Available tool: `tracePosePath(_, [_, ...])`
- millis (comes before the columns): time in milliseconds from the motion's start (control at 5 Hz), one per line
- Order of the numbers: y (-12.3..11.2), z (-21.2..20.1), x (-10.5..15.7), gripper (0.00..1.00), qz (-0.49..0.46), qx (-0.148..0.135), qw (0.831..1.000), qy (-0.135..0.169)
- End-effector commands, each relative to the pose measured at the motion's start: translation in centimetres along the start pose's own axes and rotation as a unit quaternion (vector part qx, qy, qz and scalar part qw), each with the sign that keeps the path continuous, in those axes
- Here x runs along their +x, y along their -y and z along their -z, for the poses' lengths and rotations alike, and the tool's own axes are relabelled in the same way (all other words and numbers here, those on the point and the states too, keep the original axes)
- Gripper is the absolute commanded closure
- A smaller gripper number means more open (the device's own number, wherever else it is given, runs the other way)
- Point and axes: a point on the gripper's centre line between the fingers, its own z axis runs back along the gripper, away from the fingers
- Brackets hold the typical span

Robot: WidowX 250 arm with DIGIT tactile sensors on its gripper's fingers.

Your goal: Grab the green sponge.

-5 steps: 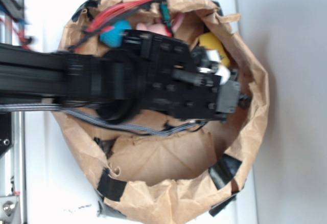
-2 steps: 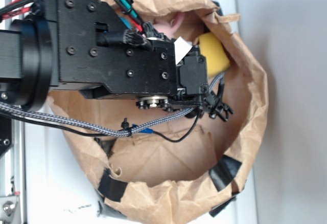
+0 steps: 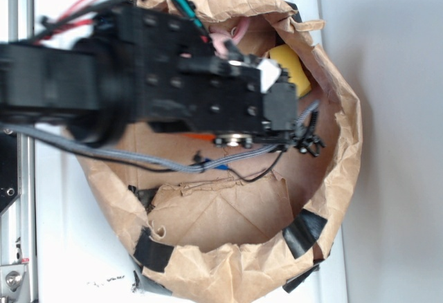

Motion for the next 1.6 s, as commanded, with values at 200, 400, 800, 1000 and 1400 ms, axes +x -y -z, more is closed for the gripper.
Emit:
tracePosePath(200, [2.0, 0.2, 4.6, 0.0, -0.042, -0.049, 0.997, 0.048])
tracePosePath(400, [2.4, 0.6, 5.1, 0.0, -0.05, -0.047, 0.995, 0.069])
tracePosePath(800, [1.6, -0.3, 4.3, 0.0, -0.029, -0.047, 0.997, 0.058])
tracePosePath(1000, [0.3, -1.2, 4.5, 0.0, -0.011, -0.022, 0.998, 0.049])
tracePosePath(1400, [-1.0, -1.5, 5.6, 0.0, -0.009, -0.002, 0.999, 0.041])
